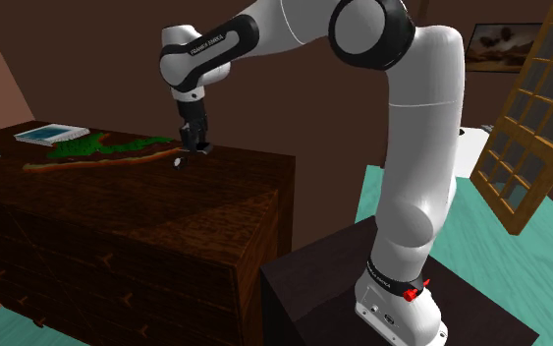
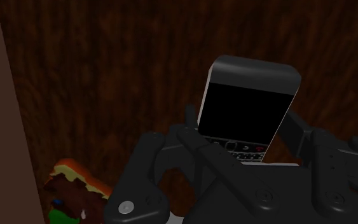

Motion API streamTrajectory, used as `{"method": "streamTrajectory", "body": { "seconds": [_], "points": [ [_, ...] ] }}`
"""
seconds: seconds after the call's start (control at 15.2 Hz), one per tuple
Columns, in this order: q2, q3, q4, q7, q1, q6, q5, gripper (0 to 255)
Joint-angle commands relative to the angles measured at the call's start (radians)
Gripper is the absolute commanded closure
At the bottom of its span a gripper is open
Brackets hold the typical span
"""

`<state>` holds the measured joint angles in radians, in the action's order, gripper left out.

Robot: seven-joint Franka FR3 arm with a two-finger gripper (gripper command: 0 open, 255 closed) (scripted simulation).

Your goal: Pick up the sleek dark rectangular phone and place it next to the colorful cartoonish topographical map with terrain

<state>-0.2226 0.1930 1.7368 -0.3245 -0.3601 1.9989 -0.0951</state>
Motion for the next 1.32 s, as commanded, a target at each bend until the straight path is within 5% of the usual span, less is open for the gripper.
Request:
{"method": "streamTrajectory", "body": {
  "seconds": [0.0, 0.46, 0.86, 1.25],
  "points": [
    [-0.049, 0.012, -0.070, 0.043, -0.028, -0.024, -0.014, 255],
    [-0.238, 0.042, -0.346, 0.175, -0.144, -0.124, -0.067, 255],
    [-0.467, 0.044, -0.712, 0.254, -0.266, -0.270, -0.112, 255],
    [-0.461, 0.043, -0.622, 0.263, -0.257, -0.186, -0.113, 255]
  ]
}}
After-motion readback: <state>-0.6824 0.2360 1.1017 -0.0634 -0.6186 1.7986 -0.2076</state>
